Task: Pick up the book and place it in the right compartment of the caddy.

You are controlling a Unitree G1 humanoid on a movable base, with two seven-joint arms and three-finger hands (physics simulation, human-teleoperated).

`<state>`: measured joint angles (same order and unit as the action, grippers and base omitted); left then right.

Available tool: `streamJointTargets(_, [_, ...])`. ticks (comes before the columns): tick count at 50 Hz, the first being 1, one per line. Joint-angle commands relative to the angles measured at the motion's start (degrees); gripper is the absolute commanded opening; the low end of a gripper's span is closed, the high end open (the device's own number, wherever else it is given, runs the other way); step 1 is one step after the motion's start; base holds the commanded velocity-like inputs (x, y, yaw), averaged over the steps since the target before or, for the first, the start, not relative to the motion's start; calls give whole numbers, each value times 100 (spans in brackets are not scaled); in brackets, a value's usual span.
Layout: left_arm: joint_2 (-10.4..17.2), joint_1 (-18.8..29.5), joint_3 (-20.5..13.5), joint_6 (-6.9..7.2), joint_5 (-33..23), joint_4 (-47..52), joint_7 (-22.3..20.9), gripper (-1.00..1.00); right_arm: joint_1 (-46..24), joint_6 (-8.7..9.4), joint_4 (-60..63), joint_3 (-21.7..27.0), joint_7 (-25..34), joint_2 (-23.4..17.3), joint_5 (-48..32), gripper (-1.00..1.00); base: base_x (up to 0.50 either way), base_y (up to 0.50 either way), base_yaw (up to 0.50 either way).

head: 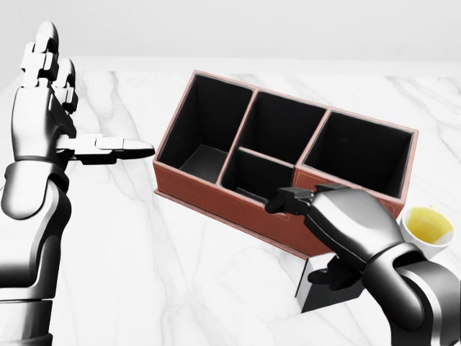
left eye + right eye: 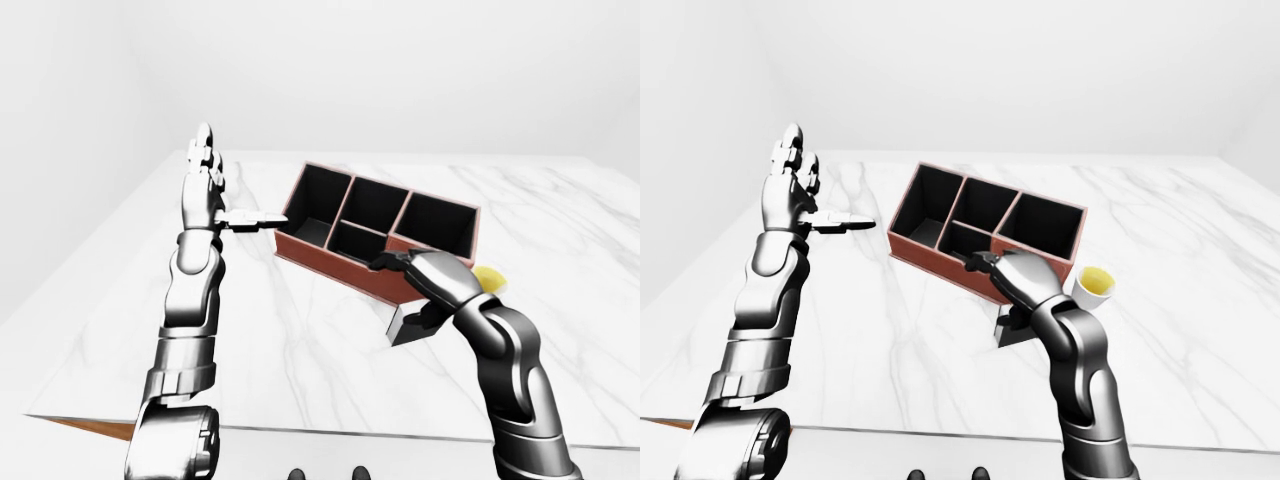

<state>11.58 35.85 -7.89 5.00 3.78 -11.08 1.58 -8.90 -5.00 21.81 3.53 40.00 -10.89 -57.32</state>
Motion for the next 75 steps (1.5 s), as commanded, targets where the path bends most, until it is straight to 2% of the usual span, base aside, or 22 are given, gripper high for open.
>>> streamJointTargets(1, [11,0,-9,0,16,-34,0,100,280,0,-20,-61,0,72,-142,27,0,0,0])
streamJointTargets(30, [4,-39,-11,0,55,-33,-30,100,397,0,-846,-216,-126,28,-737,27,0,0,0])
streamJointTargets(46, [4,-80,-22,0,76,-69,-47,100,65,0,-1318,-321,-252,11,-977,27,0,0,0])
streamJointTargets(66, [34,-89,-44,0,129,-207,-55,100,-54,0,-1434,-323,-218,-27,-1048,8,0,0,0])
streamJointTargets(75, [46,-82,-52,0,141,-253,-54,100,-63,0,-1511,-329,-281,-43,-1116,10,0,0,0])
